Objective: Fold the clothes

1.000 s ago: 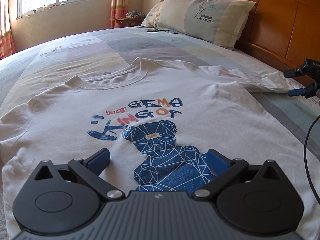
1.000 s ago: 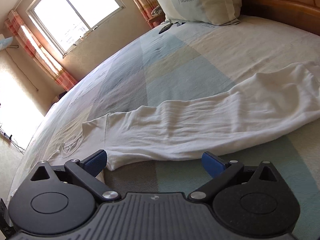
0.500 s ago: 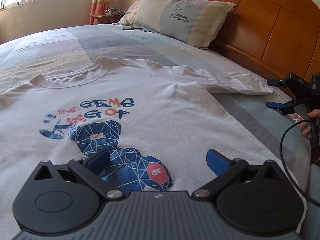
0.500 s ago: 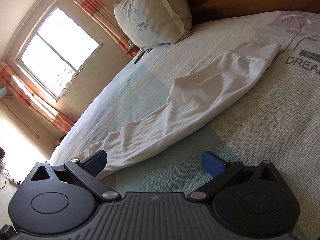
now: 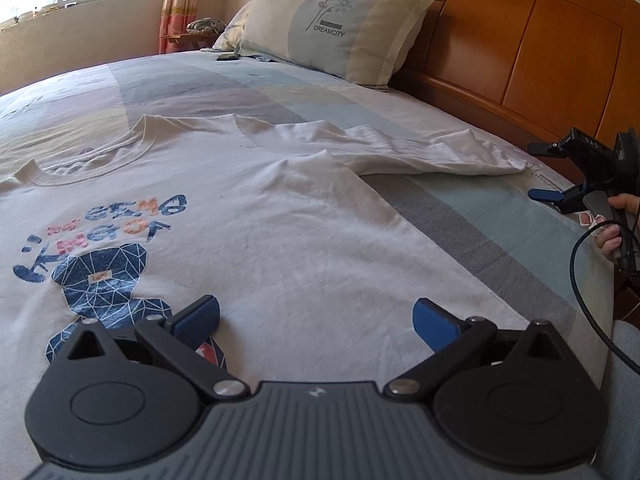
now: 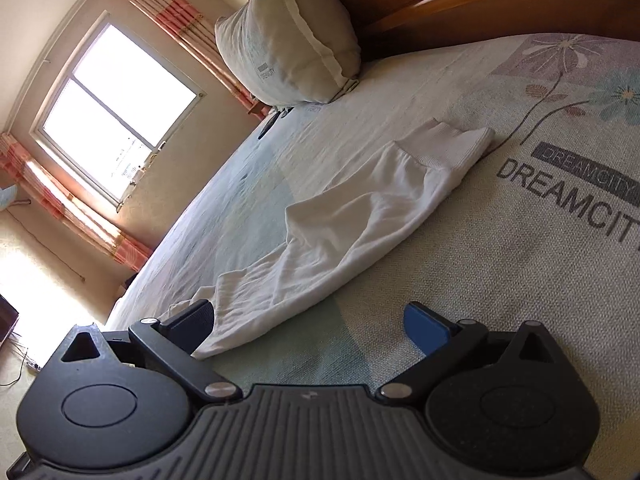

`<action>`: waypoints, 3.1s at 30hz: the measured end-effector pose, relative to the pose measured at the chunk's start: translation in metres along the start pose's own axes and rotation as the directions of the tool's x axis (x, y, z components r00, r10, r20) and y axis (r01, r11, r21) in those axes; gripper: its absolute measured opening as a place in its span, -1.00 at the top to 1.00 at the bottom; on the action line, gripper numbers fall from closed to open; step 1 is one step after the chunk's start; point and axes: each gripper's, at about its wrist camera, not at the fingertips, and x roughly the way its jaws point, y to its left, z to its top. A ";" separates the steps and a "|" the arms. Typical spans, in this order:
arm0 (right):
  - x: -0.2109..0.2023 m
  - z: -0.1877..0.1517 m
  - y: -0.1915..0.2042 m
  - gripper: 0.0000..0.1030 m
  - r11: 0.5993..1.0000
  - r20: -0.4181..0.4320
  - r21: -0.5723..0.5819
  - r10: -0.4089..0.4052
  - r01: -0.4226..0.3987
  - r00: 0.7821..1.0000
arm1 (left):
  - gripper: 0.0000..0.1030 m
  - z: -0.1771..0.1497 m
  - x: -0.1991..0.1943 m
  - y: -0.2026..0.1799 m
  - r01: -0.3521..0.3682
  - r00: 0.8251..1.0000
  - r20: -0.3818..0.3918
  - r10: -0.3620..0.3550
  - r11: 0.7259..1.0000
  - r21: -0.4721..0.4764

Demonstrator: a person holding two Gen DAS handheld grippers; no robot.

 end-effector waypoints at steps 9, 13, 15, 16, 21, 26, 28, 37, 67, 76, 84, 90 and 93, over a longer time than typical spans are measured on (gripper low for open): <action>0.005 -0.031 0.023 -1.00 0.984 0.167 -0.102 -0.128 0.146 0.978 | -0.98 0.009 -0.015 0.027 0.006 0.992 -0.122 -0.010 1.000 -0.031; 0.013 -0.039 0.038 -1.00 0.958 0.187 -0.157 -0.209 0.239 0.960 | -0.98 -0.002 -0.030 0.044 0.064 0.987 -0.150 -0.056 0.997 0.049; 0.011 -0.041 0.036 -1.00 0.962 0.197 -0.142 -0.205 0.235 0.959 | -0.98 -0.005 -0.032 0.045 0.091 0.983 -0.168 -0.070 0.988 0.121; 0.011 -0.041 0.035 -1.00 0.963 0.198 -0.138 -0.204 0.233 0.959 | -0.98 -0.005 -0.031 0.046 0.105 0.981 -0.175 -0.078 0.983 0.151; 0.015 -0.047 0.046 -1.00 0.937 0.198 -0.179 -0.265 0.301 0.944 | -0.98 -0.005 -0.033 0.047 0.125 0.978 -0.191 -0.089 0.976 0.181; 0.045 -0.056 0.077 -1.00 0.779 0.148 -0.401 -0.465 0.482 0.873 | -0.98 0.011 -0.051 0.067 0.109 0.968 -0.237 -0.078 0.987 0.122; 0.062 -0.062 0.098 -1.00 0.648 0.159 -0.528 -0.560 0.549 0.813 | -0.98 0.017 -0.067 0.081 0.060 0.964 -0.263 -0.023 0.990 0.131; 0.099 -0.065 0.263 -1.00 0.615 -0.130 -0.777 -0.370 0.138 0.920 | -0.95 -0.006 -0.102 0.114 0.110 0.935 -0.353 -0.011 0.959 0.263; 0.146 -0.232 0.321 -1.00 0.301 -0.583 -0.796 -0.153 -0.524 0.798 | -0.96 0.002 -0.066 0.195 -0.061 0.952 -0.297 0.077 0.996 0.062; 0.152 -0.239 0.334 -1.00 0.369 -0.537 -0.821 -0.237 -0.436 0.810 | -0.97 -0.013 -0.095 0.210 0.008 0.949 -0.315 -0.021 0.999 -0.042; 0.148 -0.245 0.334 -1.00 0.431 -0.473 -0.834 -0.237 -0.345 0.849 | -0.96 0.019 -0.093 0.202 0.006 0.919 -0.394 -0.006 1.000 -0.003; 0.148 -0.244 0.340 -1.00 0.422 -0.473 -0.841 -0.271 -0.338 0.839 | -0.96 0.066 -0.069 0.179 -0.088 0.928 -0.363 0.086 0.996 0.009; 0.147 -0.230 0.342 -1.00 0.408 -0.496 -0.836 -0.274 -0.367 0.824 | -0.96 0.092 -0.049 0.173 -0.142 0.926 -0.361 0.112 0.988 -0.059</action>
